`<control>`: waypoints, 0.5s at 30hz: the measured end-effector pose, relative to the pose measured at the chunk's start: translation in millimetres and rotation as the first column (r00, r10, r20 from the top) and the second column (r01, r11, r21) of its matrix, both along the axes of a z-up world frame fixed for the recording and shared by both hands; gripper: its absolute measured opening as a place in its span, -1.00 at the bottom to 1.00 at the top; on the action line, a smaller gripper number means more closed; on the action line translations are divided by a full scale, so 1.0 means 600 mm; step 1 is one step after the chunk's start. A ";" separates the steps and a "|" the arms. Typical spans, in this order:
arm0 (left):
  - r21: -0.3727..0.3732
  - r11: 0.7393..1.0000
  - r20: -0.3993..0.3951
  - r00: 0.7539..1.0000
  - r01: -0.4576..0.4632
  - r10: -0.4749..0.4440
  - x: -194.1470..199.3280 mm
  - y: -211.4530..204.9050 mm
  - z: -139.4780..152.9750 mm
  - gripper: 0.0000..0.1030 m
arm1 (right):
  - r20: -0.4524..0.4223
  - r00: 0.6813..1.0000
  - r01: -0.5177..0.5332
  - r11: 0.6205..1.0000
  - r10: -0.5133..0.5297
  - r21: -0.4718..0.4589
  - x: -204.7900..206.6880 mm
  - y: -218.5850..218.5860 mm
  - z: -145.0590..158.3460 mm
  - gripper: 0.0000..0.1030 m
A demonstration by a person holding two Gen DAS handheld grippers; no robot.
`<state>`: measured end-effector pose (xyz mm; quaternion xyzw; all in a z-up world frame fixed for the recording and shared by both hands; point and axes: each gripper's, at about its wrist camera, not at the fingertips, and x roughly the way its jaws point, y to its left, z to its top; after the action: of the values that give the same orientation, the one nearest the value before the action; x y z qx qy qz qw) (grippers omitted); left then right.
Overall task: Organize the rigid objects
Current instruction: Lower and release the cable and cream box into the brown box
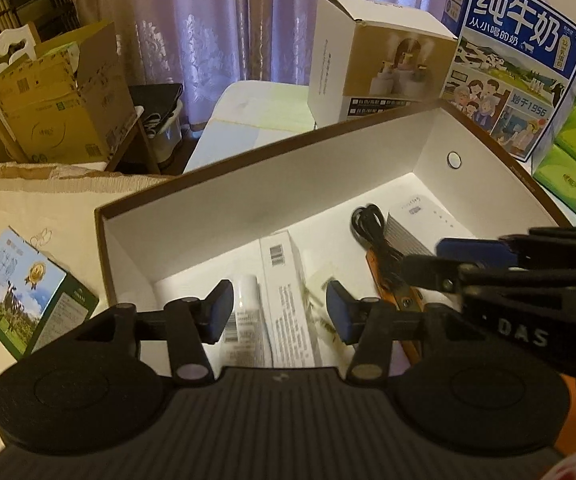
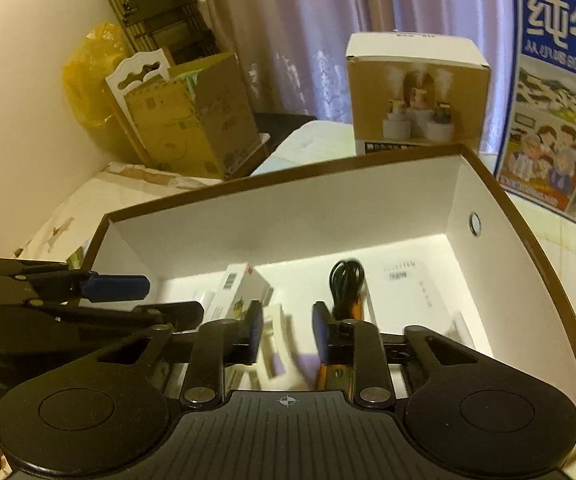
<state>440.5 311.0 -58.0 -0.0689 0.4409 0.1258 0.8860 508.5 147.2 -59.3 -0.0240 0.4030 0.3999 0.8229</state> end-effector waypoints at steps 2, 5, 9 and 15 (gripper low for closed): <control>-0.007 1.000 0.004 1.000 0.001 -0.001 -0.008 -0.003 0.004 -0.09 | -0.008 1.000 0.009 1.000 -0.009 0.005 -0.008 -0.010 0.001 -0.29; -0.014 1.000 0.014 1.000 0.004 -0.003 -0.020 -0.008 0.011 -0.09 | -0.013 1.000 0.028 1.000 -0.027 0.015 -0.018 -0.026 0.005 -0.13; -0.019 1.000 0.028 1.000 0.009 -0.009 -0.036 -0.018 0.024 -0.08 | -0.014 0.999 0.051 0.998 -0.051 0.033 -0.028 -0.044 0.016 0.02; -0.034 0.999 0.054 0.999 0.008 -0.006 -0.066 -0.029 0.047 -0.01 | -0.012 0.997 0.073 0.996 -0.073 0.060 -0.049 -0.069 0.036 0.21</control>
<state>400.9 293.5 -29.9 -0.0859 0.4193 0.1132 0.8967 479.4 105.8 -37.9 0.0175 0.3955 0.3816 0.8353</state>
